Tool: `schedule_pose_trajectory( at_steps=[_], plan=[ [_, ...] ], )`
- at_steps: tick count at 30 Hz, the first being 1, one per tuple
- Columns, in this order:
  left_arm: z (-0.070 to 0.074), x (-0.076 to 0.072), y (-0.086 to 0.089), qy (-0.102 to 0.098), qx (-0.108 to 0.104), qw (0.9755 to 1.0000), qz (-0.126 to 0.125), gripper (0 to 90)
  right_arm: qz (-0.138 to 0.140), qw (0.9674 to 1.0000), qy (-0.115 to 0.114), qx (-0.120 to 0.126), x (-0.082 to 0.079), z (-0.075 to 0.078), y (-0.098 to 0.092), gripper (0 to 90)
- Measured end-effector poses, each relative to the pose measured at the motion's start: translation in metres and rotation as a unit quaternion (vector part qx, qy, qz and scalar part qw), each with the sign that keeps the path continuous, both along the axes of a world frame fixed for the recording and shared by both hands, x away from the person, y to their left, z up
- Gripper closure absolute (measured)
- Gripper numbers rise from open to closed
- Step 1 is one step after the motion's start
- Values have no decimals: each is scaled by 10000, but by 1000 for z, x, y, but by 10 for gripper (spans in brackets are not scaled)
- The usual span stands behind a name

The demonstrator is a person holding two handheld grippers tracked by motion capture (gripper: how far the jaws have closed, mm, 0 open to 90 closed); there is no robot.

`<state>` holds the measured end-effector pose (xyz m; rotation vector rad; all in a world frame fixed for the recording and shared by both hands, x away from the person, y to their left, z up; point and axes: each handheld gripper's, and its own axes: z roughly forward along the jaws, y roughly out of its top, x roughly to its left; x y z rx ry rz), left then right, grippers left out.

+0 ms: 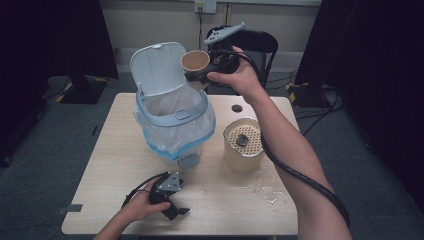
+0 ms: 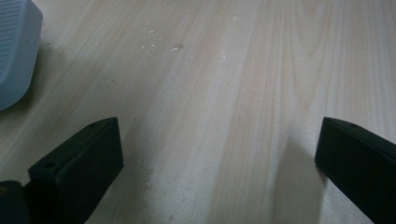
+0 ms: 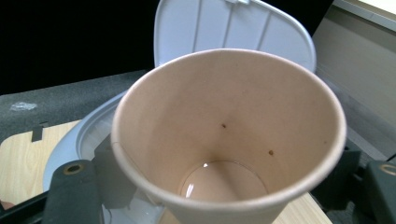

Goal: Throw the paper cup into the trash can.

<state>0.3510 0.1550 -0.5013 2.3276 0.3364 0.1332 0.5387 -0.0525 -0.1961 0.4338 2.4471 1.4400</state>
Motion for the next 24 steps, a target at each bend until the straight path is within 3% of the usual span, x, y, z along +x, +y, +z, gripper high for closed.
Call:
schedule_pose_trajectory(
  at_steps=[24],
  plan=[
    [0, 0, 0, 19, -6, 10000, 5, 4, 292, 9995, 95, 6, 0, -16, 46, 246]
  ],
)
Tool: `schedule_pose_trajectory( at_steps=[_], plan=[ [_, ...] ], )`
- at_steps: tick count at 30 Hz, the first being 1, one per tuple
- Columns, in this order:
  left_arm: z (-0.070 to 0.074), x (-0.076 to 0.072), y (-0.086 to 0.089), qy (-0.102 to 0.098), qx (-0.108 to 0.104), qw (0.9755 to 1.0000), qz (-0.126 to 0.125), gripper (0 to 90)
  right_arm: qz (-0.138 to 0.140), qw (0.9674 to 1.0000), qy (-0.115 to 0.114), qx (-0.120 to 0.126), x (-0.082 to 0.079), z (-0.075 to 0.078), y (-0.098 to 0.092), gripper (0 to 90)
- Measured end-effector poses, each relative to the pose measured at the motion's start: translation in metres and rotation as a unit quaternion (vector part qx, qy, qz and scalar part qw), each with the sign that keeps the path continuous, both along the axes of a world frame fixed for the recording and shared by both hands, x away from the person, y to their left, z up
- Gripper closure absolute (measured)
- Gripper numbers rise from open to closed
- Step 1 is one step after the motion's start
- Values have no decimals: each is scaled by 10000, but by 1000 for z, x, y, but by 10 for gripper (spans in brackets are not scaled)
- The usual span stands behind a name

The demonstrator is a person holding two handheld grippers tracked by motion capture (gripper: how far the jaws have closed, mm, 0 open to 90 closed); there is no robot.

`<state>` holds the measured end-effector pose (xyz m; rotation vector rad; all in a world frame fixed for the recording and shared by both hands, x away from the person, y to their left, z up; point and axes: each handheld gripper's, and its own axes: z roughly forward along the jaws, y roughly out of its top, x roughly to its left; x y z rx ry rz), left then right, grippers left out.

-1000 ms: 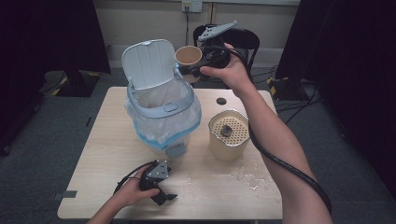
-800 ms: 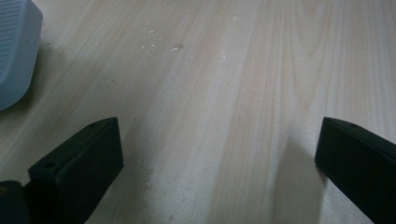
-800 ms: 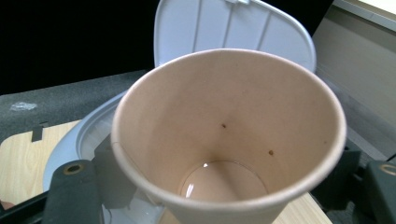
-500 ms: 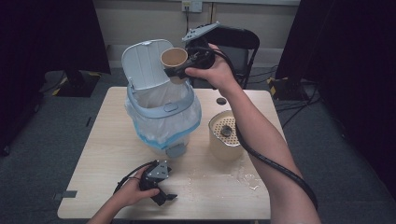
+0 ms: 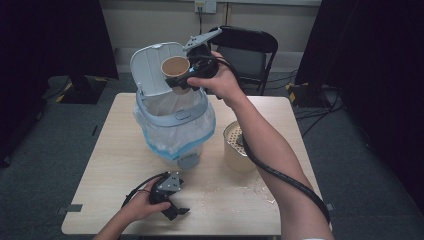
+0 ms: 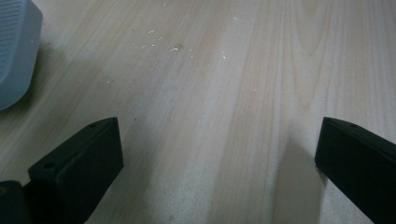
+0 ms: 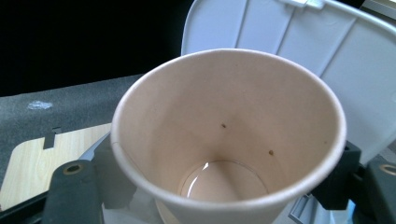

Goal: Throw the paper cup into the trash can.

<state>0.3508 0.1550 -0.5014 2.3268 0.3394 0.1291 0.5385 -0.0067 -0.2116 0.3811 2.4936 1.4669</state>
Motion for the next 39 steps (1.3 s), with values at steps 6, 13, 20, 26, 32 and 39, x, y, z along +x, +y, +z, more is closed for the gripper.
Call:
schedule_pose_trajectory(
  at_steps=[6, 13, 20, 26, 32, 39],
  plan=[
    [0, 0, 0, 3, -1, 10000, -5, 2, 62, 9995, 276, 163, 2, -8, 6, 229],
    [0, 0, 0, 3, -1, 10000, -4, 3, 59, 9983, 567, 133, 2, -14, 8, 146],
    [0, 0, 0, 13, -22, 10000, -8, 3, 88, 9982, 560, 208, -4, -14, -5, 146],
    [0, 0, 0, 17, -35, 10000, -12, 1, 239, 9982, 542, 18, -18, -18, -16, 145],
    [-1, 0, 0, 6, -43, 10000, -27, 1, 368, 9978, 544, -66, -33, -25, -25, 145],
    [0, 0, 0, 7, -33, 10000, -28, 0, 424, 9974, 577, -112, -48, -33, -41, 145]
  ],
)
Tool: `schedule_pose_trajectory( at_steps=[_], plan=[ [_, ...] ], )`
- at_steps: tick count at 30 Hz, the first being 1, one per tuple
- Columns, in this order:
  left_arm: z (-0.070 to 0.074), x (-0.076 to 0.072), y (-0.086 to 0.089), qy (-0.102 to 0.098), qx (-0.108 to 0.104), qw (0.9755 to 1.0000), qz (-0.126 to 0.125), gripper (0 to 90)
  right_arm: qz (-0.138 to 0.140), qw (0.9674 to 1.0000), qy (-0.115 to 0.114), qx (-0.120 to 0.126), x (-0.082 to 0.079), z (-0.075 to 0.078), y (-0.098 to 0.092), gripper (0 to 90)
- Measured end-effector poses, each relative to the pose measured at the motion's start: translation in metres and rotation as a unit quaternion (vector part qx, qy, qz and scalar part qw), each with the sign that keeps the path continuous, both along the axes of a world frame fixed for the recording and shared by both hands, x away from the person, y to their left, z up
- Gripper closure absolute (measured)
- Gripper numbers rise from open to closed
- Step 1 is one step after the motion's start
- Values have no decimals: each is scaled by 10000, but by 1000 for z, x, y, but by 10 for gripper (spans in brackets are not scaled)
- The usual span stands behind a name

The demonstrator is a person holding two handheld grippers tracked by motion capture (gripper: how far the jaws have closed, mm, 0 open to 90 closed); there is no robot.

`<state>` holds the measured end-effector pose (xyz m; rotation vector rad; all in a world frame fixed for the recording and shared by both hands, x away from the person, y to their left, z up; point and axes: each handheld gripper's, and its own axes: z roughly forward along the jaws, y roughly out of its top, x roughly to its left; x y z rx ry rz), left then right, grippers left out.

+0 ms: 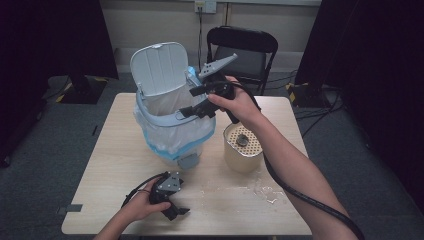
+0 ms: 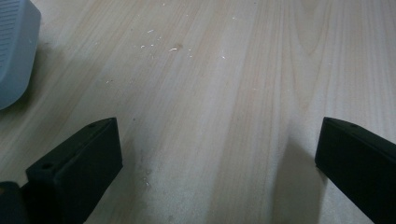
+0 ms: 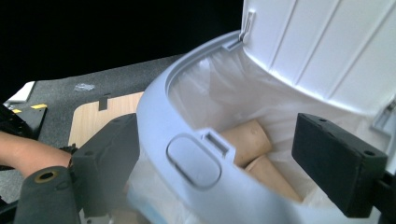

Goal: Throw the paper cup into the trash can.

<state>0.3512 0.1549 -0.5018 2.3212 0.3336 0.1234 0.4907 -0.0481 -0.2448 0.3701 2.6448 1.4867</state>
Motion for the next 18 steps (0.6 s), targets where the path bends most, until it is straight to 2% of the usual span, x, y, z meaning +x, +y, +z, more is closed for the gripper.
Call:
schedule_pose_trajectory(
  at_steps=[6, 18],
  plan=[
    [0, 0, 0, 0, -5, 10000, 3, 0, 88, 10000, 47, -6, -15, -8, -14, 145],
    [0, 0, 0, -9, -19, 10000, 19, 0, 271, 9996, -20, -81, -49, -27, -32, 144]
  ],
)
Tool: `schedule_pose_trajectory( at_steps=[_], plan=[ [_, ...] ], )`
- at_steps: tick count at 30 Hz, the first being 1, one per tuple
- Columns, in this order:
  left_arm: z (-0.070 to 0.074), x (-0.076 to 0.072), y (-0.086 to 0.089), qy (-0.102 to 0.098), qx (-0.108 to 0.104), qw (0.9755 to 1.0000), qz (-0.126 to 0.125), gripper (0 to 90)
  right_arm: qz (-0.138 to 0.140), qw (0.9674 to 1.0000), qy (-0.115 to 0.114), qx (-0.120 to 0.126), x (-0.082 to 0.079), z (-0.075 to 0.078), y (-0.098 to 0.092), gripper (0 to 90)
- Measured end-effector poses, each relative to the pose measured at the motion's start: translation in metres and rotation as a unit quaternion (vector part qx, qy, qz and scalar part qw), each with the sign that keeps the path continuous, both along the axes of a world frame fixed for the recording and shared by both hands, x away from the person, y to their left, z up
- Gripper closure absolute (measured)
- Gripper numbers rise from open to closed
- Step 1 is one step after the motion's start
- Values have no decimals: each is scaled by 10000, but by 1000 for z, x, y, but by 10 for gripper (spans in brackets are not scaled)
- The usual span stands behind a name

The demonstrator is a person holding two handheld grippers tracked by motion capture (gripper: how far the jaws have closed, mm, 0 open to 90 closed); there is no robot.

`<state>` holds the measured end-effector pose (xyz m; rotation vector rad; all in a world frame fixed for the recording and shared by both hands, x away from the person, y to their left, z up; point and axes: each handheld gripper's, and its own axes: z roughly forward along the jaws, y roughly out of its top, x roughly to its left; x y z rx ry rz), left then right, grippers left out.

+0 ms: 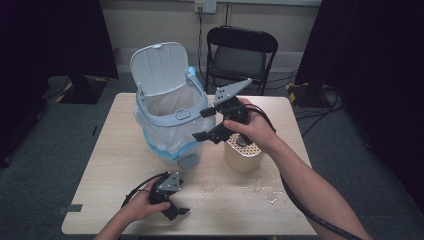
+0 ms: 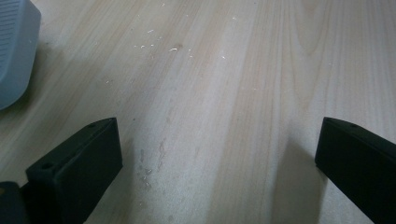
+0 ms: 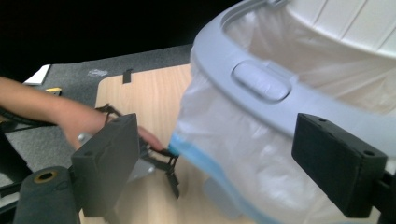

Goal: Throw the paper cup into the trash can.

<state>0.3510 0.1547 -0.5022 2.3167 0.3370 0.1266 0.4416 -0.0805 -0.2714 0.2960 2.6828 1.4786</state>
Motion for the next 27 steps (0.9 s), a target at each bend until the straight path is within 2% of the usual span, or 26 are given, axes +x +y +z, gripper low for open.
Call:
schedule_pose_trajectory(
  at_steps=[7, 13, 22, 27],
  plan=[
    [0, 0, 0, -6, 8, 10000, 4, 0, -9, 9999, 162, -27, -8, -27, -11, 145],
    [0, 0, 0, -8, -5, 10000, 4, 0, -101, 9997, 210, -36, -12, -49, -19, 145],
    [0, 0, 0, 25, -5, 10000, 8, 0, -166, 9993, 335, -77, -19, -79, -23, 145],
    [0, 0, 0, 27, 3, 10000, 21, 0, -267, 9990, 330, -147, -21, -93, -24, 146]
  ],
)
